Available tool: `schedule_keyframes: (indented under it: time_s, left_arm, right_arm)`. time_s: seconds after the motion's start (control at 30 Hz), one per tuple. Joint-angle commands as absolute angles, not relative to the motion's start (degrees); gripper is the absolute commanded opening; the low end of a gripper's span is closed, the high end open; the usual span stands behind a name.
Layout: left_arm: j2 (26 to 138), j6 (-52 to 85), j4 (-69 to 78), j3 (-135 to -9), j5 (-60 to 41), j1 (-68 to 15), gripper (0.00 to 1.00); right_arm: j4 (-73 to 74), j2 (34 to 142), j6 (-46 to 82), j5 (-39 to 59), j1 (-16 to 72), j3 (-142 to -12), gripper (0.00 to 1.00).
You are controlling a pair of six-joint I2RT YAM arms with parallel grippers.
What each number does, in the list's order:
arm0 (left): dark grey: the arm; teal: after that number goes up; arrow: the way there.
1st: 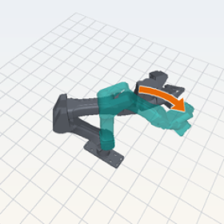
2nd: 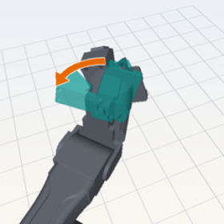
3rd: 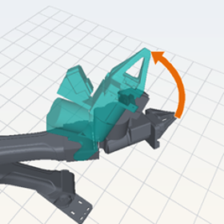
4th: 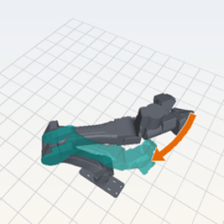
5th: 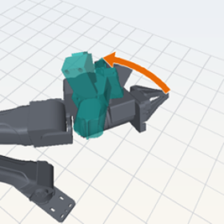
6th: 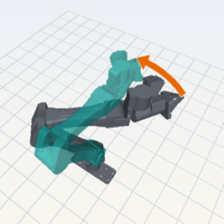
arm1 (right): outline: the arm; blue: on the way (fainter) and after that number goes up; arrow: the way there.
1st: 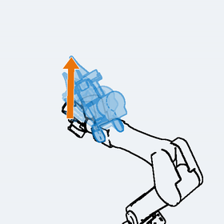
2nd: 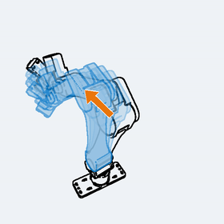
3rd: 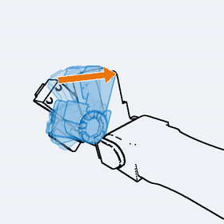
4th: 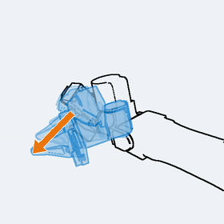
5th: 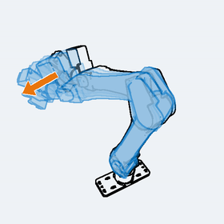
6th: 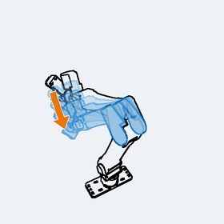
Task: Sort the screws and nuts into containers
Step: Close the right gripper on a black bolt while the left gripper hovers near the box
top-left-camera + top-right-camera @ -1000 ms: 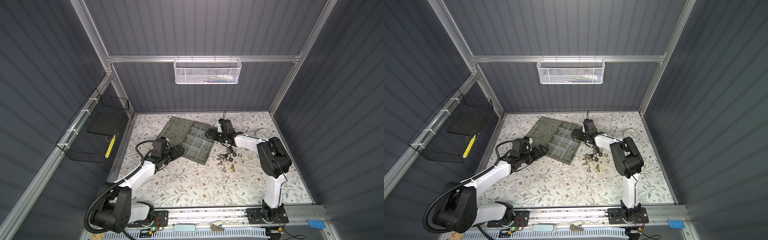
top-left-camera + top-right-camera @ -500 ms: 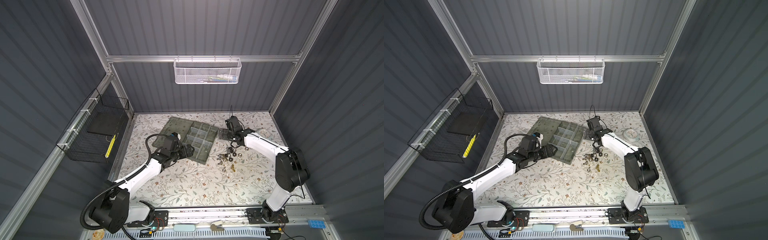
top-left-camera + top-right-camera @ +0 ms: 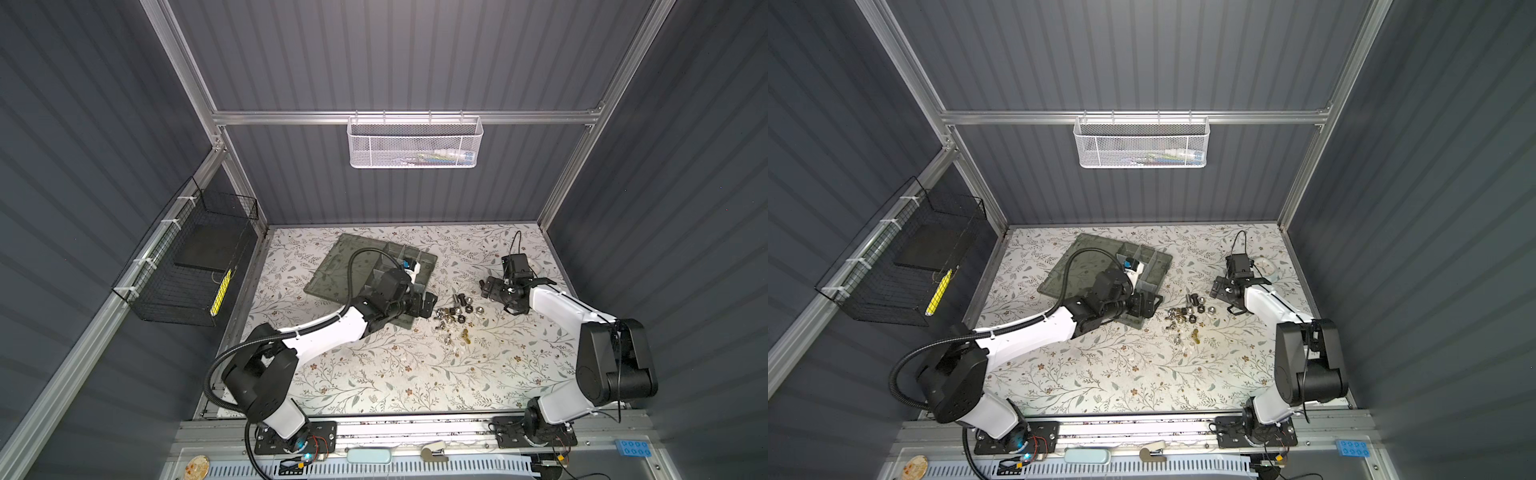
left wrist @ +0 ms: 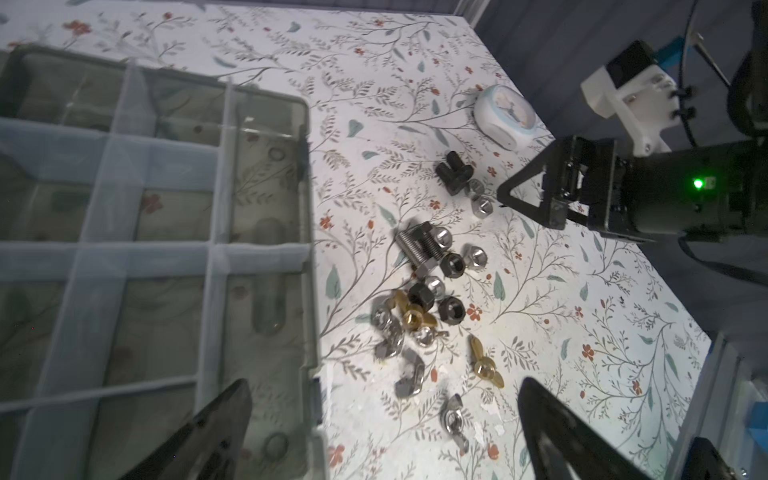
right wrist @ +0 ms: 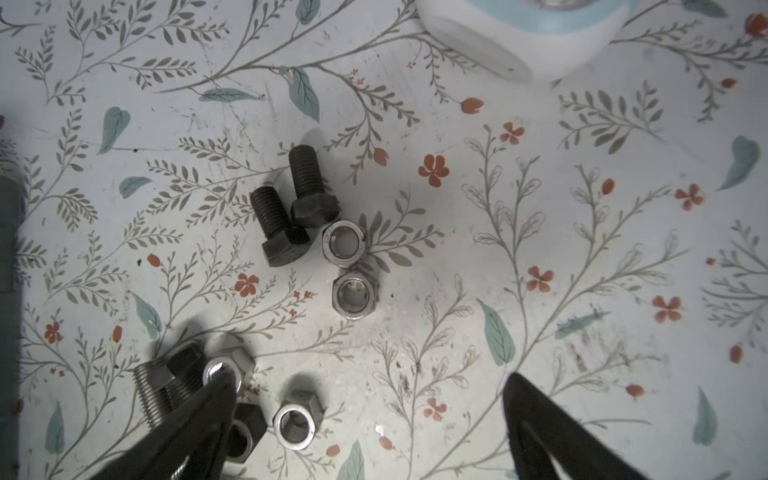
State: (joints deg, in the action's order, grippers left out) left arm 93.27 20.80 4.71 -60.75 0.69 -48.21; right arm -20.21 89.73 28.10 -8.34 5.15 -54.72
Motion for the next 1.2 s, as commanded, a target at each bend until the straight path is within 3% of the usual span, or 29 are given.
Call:
schedule_keyframes:
  time_s: [0.0,0.2,0.5,1.0,1.17]
  left_arm:
    - [98.1,11.8,11.0,-65.8,0.8,-49.2,1.00]
    - [108.0,3.7,17.1,-71.0,-3.3,-49.3,1.00]
    - [120.0,-2.9,18.6,-78.4,-9.1,-49.3,1.00]
    - [131.0,-11.7,15.6,-88.5,-14.1,-49.0,1.00]
    - [134.3,-11.2,14.0,-91.9,-15.9,-47.9,1.00]
  right_arm:
    - [-19.8,92.8,27.9,-4.8,3.5,-58.1,0.99]
    - [-21.4,98.7,26.8,-3.8,2.1,-65.0,0.92]
    - [-25.4,106.9,24.8,-1.6,0.9,-72.5,0.63]
    - [-34.5,117.1,21.8,2.1,0.2,-83.7,0.49]
    - [-35.0,117.7,21.3,2.5,0.1,-84.3,0.48]
